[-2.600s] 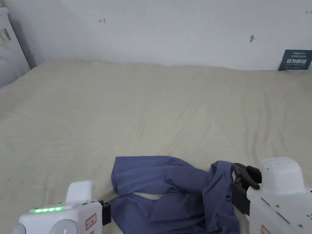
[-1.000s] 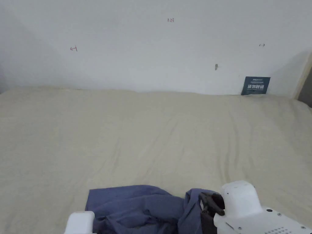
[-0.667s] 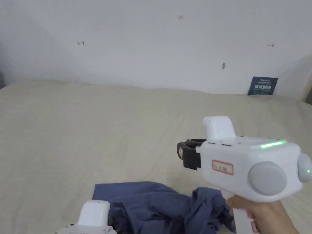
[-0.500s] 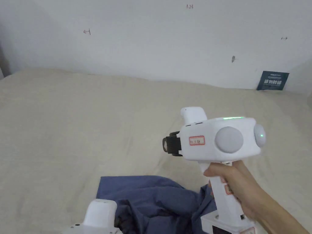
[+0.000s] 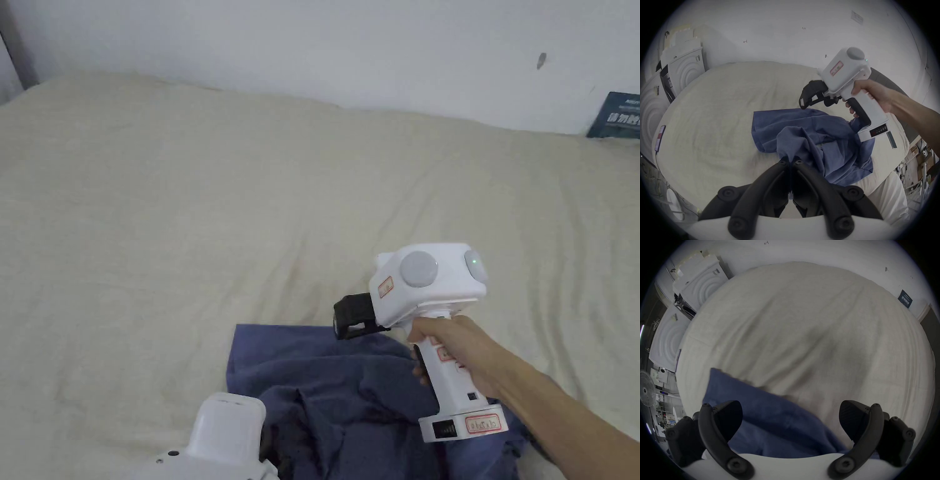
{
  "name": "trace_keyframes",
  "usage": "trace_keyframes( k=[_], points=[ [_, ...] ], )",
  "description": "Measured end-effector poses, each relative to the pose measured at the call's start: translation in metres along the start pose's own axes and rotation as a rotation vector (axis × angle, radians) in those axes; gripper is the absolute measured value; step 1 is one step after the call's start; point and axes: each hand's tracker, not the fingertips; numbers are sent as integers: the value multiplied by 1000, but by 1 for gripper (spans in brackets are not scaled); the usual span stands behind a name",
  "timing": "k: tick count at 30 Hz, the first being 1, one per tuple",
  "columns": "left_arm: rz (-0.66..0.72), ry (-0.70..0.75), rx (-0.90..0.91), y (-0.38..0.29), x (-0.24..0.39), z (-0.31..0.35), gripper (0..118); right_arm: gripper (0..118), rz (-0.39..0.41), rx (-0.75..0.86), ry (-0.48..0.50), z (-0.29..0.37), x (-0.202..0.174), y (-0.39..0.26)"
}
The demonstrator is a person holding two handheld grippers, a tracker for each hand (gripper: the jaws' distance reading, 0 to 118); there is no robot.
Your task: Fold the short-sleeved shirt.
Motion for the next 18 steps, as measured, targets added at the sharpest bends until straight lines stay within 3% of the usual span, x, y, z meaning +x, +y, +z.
trace_keyframes(
  k=[6, 10, 12, 16, 18],
  points=[
    [14, 0, -12, 1, -6, -7, 2, 118, -18, -76, 15, -26, 2, -12],
    [17, 9, -34, 0, -7, -9, 2, 118, 102, -51, -96, -29, -16, -21],
    [27, 7, -23, -1, -8, -10, 2, 114, 105, -46, -104, -27, -20, -23],
    [27, 12, -41, -1, -8, -12, 2, 88, 143, -29, -111, -11, -28, -23],
    [33, 13, -40, -1, -8, -11, 2, 62, 167, -20, -124, -6, -32, -25]
  ],
)
